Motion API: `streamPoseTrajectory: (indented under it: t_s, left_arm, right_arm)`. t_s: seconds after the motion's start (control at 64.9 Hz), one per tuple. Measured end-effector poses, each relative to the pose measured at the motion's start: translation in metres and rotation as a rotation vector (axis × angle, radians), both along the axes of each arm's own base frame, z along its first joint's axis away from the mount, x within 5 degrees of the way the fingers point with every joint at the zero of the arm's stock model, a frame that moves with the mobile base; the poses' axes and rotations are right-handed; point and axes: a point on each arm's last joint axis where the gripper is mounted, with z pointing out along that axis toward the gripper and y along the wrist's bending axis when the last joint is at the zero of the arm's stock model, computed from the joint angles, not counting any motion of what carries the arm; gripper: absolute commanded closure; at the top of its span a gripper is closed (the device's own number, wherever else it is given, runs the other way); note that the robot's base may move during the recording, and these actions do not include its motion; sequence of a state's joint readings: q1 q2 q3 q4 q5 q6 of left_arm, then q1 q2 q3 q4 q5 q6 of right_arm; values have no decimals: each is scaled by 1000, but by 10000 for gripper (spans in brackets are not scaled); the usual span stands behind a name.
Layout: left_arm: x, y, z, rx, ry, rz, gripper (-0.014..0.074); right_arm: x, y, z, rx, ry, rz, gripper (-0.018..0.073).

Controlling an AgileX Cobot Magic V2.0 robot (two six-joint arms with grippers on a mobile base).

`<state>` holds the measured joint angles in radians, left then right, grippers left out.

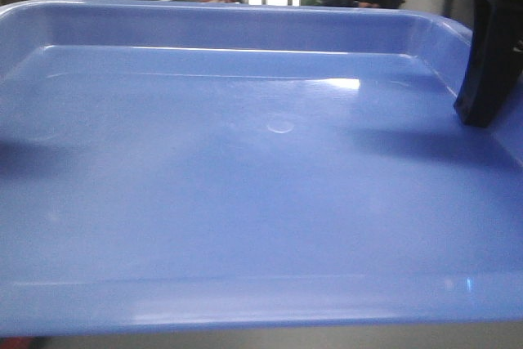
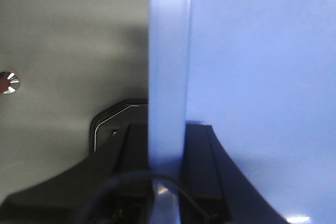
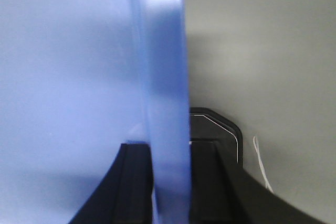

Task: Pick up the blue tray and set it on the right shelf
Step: 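Hold the tray with both grippers while the base drives to the shelf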

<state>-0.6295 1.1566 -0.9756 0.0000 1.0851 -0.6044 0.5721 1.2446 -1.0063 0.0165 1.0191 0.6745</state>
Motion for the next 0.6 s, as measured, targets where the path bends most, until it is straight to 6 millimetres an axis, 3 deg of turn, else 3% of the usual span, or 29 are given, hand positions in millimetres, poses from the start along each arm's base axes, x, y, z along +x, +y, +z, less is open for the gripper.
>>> streamPoseTrajectory:
  t_s: [0.601]
  left_arm:
    - [0, 0, 0, 4, 5, 0, 613]
  right_arm:
    - [0, 0, 0, -2, 3, 0, 345]
